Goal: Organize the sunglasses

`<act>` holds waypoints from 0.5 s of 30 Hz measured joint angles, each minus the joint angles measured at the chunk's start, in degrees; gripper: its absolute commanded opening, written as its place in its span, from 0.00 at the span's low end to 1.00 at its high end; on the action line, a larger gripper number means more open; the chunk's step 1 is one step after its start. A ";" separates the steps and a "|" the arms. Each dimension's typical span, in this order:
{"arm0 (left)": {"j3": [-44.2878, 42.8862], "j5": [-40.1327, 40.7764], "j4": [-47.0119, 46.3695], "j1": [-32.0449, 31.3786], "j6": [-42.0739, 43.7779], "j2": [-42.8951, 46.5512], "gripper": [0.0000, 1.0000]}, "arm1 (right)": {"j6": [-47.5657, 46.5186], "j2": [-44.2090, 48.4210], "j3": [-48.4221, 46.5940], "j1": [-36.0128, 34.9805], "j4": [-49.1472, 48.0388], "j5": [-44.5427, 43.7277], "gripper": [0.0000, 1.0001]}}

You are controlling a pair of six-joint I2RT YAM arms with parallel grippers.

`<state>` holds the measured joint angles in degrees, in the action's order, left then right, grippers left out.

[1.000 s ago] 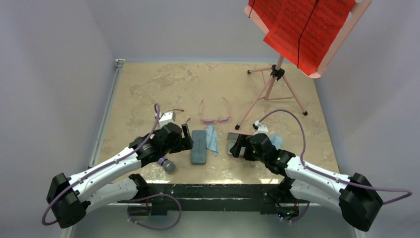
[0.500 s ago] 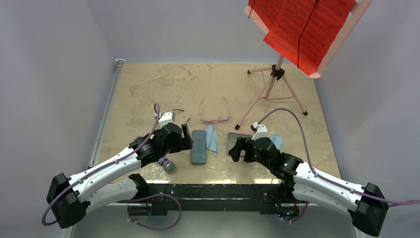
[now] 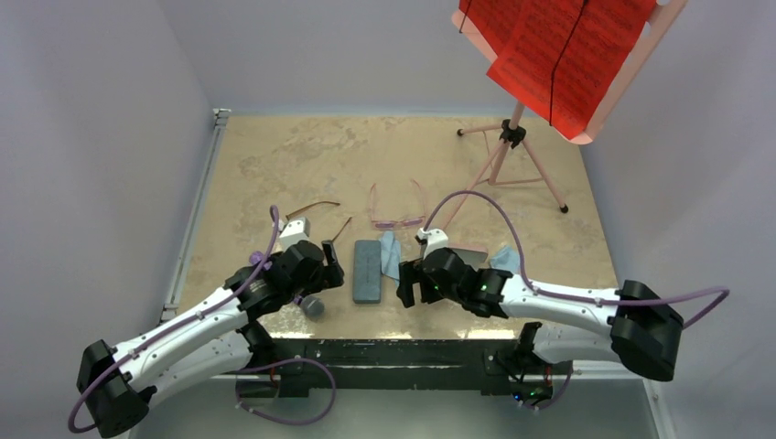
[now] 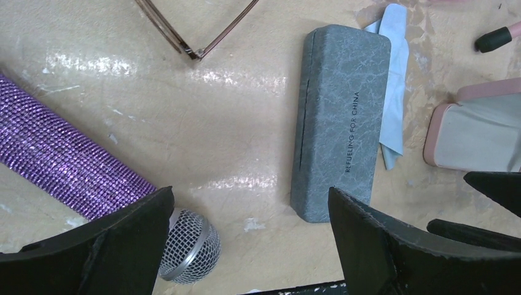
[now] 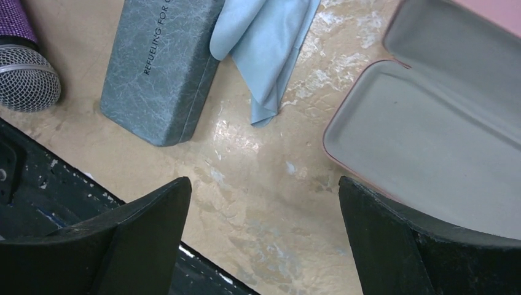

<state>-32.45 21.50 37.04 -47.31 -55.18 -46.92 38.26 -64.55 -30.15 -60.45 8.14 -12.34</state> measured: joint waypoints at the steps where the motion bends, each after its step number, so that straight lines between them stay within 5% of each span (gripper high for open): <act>1: 0.39 0.02 0.42 0.00 -0.20 0.98 1.00 | -0.20 -1.31 -0.72 -0.15 -0.02 -0.02 0.93; 15: 2.36 0.20 2.67 0.02 -1.25 4.44 1.00 | -2.69 -15.12 -11.61 -0.68 1.31 -3.74 0.84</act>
<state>-30.09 21.69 39.70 -47.29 -56.42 -42.48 35.57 -79.68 -41.76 -61.12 9.45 -16.08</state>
